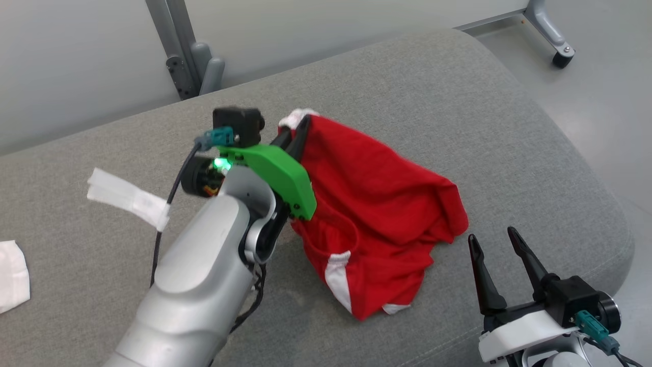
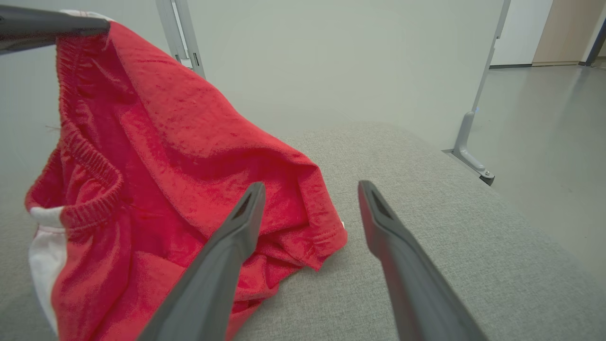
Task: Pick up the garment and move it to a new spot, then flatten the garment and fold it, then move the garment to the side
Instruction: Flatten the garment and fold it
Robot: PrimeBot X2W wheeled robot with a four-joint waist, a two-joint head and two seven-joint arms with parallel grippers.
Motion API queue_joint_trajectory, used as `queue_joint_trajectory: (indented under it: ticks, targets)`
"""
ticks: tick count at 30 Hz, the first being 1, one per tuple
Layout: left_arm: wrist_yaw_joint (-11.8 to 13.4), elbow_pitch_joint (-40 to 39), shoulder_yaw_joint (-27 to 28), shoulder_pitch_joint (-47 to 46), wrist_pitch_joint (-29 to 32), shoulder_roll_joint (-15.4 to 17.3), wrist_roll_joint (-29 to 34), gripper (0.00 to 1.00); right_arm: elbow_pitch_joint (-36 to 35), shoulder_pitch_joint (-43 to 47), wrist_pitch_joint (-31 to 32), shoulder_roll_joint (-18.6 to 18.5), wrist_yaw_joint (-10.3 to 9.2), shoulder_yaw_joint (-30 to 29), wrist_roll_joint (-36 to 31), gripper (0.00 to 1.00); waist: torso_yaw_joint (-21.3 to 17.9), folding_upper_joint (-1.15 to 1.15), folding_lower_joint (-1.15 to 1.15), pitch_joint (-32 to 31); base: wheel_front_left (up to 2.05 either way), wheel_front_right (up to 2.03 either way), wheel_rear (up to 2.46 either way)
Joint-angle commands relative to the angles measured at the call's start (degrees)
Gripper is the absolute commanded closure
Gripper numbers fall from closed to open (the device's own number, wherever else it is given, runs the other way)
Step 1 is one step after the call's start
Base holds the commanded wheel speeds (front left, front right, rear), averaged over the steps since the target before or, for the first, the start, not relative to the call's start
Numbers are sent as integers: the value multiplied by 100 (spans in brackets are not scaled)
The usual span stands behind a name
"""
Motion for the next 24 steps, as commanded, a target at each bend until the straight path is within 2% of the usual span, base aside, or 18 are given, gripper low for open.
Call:
queue_joint_trajectory:
  ticks: [1, 6, 13, 17, 24]
  targets:
    - [5, -140, -56, -377, 58, 19, 115, 100, 13, 0, -17, -8, -2, 8, 39, 0, -34, 18, 0, -53, 0, 0, 0]
    - [36, -299, -137, -965, 27, 18, 235, 100, 35, -12, -17, -8, -2, 21, 41, 0, -108, 18, 0, -135, 0, 0, 0]
    - [-184, -601, -394, -1471, -527, 17, 373, 100, 62, 81, -17, -8, -2, -86, 50, 0, -44, 18, 0, -246, 0, 0, 0]
    - [-396, -744, -652, -754, -759, 187, 380, 100, 70, 156, -18, -8, -2, -93, 86, 0, 94, 18, 0, -289, 0, 0, 0]
    - [-727, -867, -1401, 1472, -894, 402, -103, 100, 160, 282, -17, -6, -2, -161, 12, 0, 499, 18, 0, -335, 0, 0, 0]
